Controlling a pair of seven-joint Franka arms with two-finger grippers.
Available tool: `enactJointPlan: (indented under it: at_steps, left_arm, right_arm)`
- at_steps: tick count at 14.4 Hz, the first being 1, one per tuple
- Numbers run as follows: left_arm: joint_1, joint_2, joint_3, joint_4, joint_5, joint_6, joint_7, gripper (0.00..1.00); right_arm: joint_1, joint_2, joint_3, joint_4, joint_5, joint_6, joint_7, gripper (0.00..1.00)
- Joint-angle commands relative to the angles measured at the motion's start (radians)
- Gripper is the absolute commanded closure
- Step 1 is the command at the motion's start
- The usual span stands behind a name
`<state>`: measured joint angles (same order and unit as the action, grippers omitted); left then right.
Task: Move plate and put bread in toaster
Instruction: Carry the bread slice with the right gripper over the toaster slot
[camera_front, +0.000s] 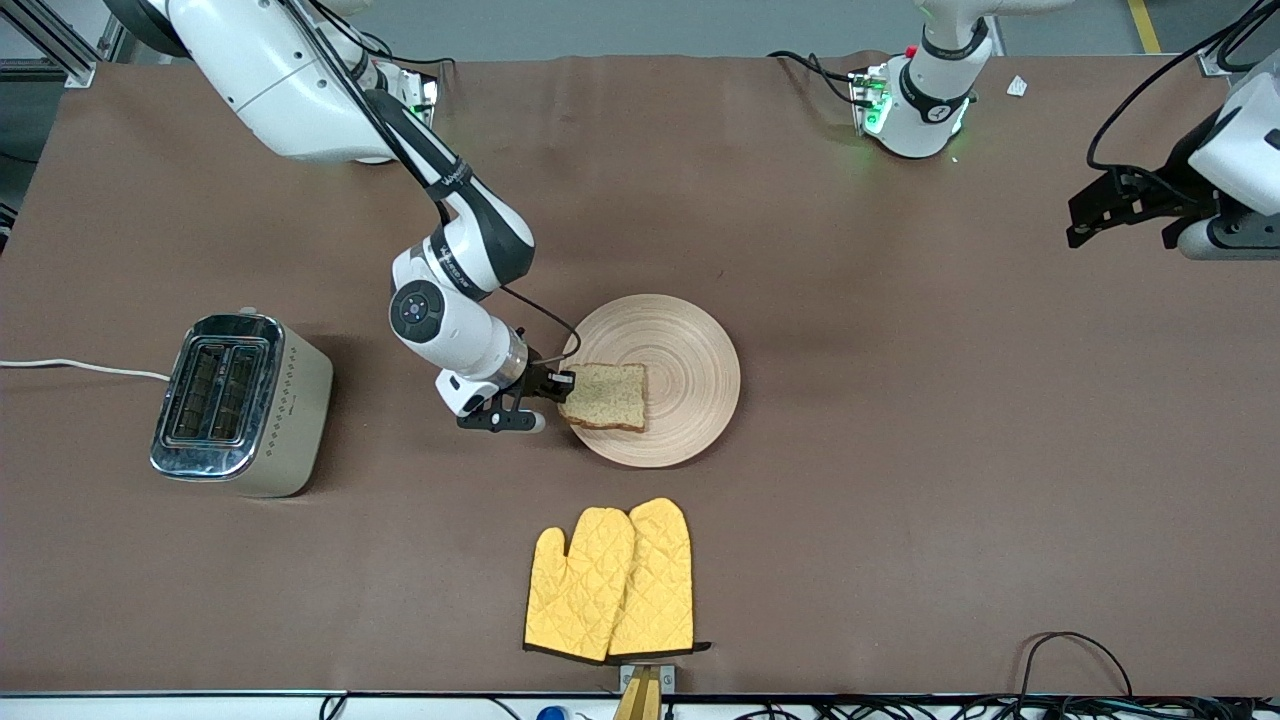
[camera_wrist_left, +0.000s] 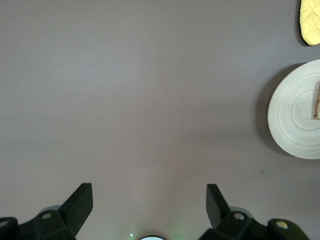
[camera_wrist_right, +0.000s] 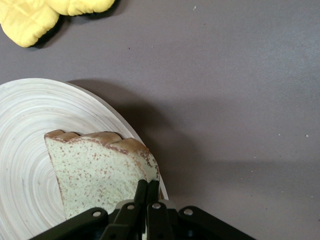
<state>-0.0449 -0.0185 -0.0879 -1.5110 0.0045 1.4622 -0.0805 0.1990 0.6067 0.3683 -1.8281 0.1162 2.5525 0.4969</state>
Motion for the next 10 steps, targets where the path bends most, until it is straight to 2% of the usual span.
enactJointPlan:
  at_steps: [1,6,8,10]
  left_arm:
    - [-0.007,-0.032,-0.013,-0.029,0.006,-0.01,-0.011,0.0]
    - [-0.003,-0.032,-0.019,-0.029,0.006,-0.014,-0.004,0.0]
    - [0.002,-0.034,-0.018,-0.028,0.006,-0.016,-0.001,0.0]
    - [0.003,-0.034,-0.016,-0.026,0.005,-0.014,0.007,0.0]
  right_arm:
    - [-0.006,-0.068,0.003,-0.001,0.0,-0.091,-0.001,1.0]
    - [-0.041,-0.183,-0.003,0.119,-0.024,-0.398,-0.001,1.0]
    - [-0.059,-0.188,-0.003,0.261,-0.109,-0.611,-0.003,1.0]
    - [-0.066,-0.182,-0.003,0.399,-0.246,-0.807,-0.009,1.0]
